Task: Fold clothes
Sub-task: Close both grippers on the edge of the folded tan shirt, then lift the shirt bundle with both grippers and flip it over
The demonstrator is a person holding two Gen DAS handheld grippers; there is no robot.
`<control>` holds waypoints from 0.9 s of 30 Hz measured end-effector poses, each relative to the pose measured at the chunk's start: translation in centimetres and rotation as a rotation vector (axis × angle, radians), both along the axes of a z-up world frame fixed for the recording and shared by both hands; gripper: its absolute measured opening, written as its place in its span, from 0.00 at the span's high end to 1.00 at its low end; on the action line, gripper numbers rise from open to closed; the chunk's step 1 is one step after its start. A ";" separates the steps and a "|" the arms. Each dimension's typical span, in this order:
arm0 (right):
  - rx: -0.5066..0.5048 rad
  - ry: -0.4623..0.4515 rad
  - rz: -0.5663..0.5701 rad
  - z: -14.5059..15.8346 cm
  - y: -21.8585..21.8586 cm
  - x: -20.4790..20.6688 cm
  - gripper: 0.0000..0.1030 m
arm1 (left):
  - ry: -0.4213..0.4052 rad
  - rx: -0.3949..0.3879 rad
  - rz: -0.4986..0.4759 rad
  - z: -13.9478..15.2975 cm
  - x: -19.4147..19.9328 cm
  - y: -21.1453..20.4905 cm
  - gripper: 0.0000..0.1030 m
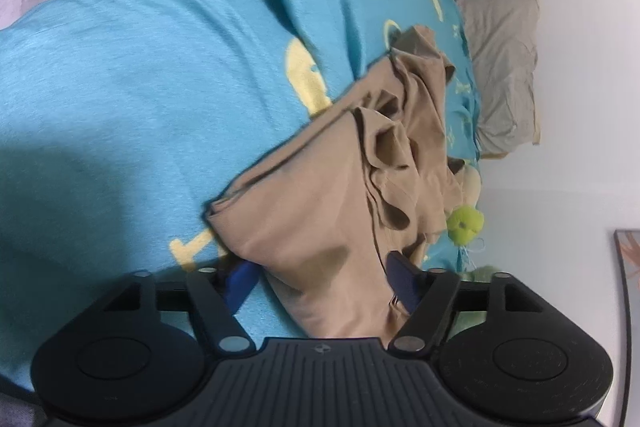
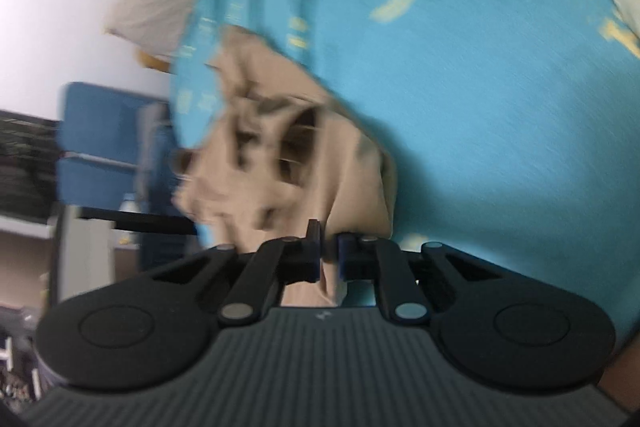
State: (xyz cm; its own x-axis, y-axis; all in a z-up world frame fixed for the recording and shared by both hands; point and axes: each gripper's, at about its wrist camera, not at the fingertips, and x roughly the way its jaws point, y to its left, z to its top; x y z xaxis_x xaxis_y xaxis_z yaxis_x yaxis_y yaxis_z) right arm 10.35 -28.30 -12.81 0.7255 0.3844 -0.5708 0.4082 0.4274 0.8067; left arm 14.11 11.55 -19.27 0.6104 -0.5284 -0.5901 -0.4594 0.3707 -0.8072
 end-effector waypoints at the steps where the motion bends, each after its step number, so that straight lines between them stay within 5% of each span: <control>1: 0.008 -0.044 0.002 0.6 0.0 -0.1 0.90 | -0.004 0.005 -0.004 0.1 0.1 -0.1 0.21; 6: 0.032 -0.164 -0.002 2.3 -0.4 -0.1 0.90 | -0.020 0.005 0.011 0.1 0.2 -0.1 0.24; 12: 0.030 -0.115 -0.019 1.8 -1.0 -0.3 0.90 | -0.019 0.010 0.065 -0.1 0.1 0.5 0.52; 16: 0.014 -0.103 -0.015 1.8 -0.8 -0.1 0.90 | -0.054 0.024 0.080 0.4 -0.2 0.8 0.80; 21: -0.046 -0.119 0.004 2.8 -0.6 -0.5 0.90 | -0.189 0.122 0.046 3.8 -0.9 0.9 0.90; 27: -0.087 -0.170 0.017 5.8 -0.9 -4.2 0.91 | -0.307 0.133 0.008 9.2 -3.3 0.8 0.92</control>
